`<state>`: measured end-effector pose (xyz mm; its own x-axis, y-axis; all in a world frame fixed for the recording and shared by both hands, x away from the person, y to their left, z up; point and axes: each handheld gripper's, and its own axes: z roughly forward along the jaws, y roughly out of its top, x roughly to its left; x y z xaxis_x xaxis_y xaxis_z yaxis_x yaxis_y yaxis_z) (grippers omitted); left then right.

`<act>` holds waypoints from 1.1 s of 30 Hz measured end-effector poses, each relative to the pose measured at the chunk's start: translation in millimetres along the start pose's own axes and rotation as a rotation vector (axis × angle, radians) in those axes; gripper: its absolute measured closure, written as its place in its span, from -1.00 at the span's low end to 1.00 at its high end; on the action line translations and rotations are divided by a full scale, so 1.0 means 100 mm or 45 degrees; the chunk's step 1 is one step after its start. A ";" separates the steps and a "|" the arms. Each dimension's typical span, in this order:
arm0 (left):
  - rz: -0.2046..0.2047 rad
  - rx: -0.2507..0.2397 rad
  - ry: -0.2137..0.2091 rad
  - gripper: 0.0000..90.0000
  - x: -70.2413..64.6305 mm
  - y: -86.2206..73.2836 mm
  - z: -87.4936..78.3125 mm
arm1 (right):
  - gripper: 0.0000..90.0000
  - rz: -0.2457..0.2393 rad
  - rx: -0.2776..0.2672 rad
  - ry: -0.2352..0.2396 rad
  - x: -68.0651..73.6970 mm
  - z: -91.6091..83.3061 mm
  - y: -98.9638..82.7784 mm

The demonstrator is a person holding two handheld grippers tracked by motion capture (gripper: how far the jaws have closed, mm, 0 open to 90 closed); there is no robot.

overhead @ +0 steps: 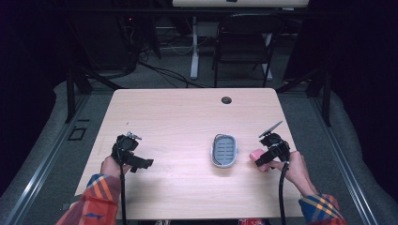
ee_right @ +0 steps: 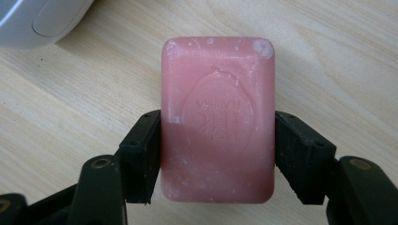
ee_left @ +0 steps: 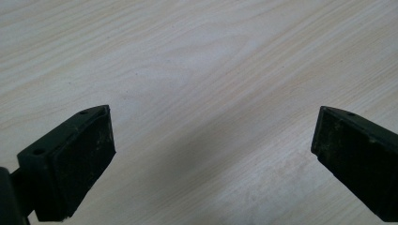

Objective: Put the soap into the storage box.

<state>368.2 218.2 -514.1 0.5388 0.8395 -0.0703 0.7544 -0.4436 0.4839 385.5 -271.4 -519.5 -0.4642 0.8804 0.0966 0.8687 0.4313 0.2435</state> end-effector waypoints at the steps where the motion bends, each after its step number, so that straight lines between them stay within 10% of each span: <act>1: 0.000 -0.001 0.000 -1.00 0.00 0.00 0.00 | -0.18 0.000 0.001 0.009 0.00 -0.01 0.00; 33: 0.001 -0.012 0.003 -1.00 0.00 0.00 -0.01 | -0.18 -0.064 -0.023 -0.035 0.05 -0.17 0.20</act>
<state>368.3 218.6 -513.6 0.5383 0.8401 -0.0676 0.7503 -0.4411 0.4925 398.0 -262.0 -497.9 -0.5020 0.8629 0.0576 0.8410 0.4716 0.2652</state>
